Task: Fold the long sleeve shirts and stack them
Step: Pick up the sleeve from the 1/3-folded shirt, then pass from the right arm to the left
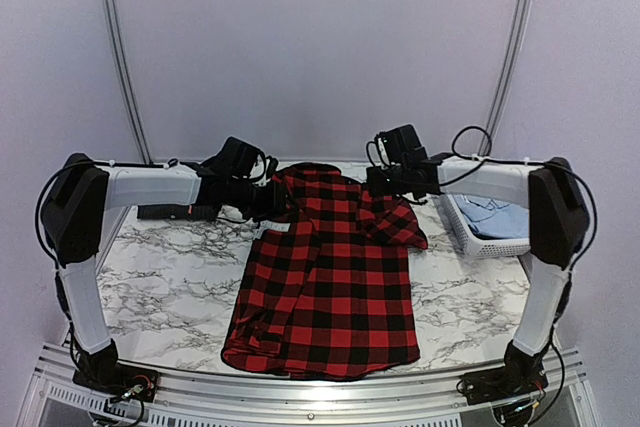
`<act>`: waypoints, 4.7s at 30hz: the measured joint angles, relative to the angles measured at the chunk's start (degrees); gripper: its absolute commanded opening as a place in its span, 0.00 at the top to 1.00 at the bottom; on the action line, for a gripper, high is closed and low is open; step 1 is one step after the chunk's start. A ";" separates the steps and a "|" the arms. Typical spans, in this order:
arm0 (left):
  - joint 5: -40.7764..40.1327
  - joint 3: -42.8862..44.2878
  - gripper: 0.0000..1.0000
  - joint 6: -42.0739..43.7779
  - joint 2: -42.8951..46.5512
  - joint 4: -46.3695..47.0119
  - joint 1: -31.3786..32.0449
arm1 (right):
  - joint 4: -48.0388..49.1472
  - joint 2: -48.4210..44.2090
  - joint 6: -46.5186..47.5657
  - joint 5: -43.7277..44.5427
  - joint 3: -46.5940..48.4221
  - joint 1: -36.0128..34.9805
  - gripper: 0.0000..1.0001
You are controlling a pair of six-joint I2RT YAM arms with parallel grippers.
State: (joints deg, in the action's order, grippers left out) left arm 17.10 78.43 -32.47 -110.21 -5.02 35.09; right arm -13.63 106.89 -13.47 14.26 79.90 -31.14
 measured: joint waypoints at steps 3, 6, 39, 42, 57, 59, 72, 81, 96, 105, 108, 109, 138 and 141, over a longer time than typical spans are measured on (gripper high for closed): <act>0.31 -1.40 0.45 0.76 1.18 -0.42 -0.87 | -0.26 11.17 -0.35 -0.48 10.80 0.13 0.35; 0.87 -2.25 0.45 1.44 2.43 -0.55 -1.38 | -2.71 20.92 -1.31 -0.85 19.63 0.72 0.31; -0.15 -2.91 0.45 2.99 5.79 -2.67 -1.60 | -3.02 30.23 -5.38 -3.89 24.98 4.42 0.48; -0.24 -2.67 0.45 3.19 5.79 -3.15 -1.77 | -2.84 29.14 -5.40 -4.74 23.78 4.44 0.47; -0.66 -1.62 0.45 3.63 5.79 -4.31 -2.29 | -2.14 26.16 -5.46 -7.52 18.69 4.44 0.62; -0.63 -1.55 0.45 3.65 5.79 -4.31 -2.34 | -1.25 25.68 -5.75 -7.56 17.62 4.44 0.69; -1.20 -1.55 0.45 4.09 5.79 -4.42 -2.49 | -1.20 20.52 -5.64 -7.76 13.44 4.44 0.87; -0.46 -1.55 0.43 7.15 5.79 -4.28 -2.49 | -0.94 12.98 -1.07 -13.57 10.05 4.44 1.00; 6.45 -1.75 0.28 28.35 6.75 9.64 -1.60 | -0.94 -0.48 13.35 -46.31 2.89 3.67 1.00; 15.96 2.25 0.24 38.71 3.43 10.69 -1.55 | -3.10 -3.15 17.97 -53.99 1.57 2.21 1.00; 17.81 2.62 0.23 40.50 2.80 10.16 -1.42 | -3.93 -3.63 18.97 -55.21 1.57 1.81 1.00; 18.03 2.95 0.23 40.98 2.56 9.68 -1.38 | -4.15 -3.69 19.28 -55.41 1.57 1.70 1.00; 15.87 10.14 1.00 33.20 -1.75 -0.50 1.66 | -4.72 -7.19 16.37 -40.96 -1.01 0.59 0.50; 14.14 10.84 1.00 26.62 -0.83 -0.72 1.36 | -3.78 -10.82 13.16 -31.85 -3.39 0.61 0.45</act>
State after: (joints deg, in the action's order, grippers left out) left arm 31.24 89.27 -5.85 -111.04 -5.74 36.45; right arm -17.41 96.07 -0.32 -17.58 76.51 -30.52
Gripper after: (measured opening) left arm 0.035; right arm 0.521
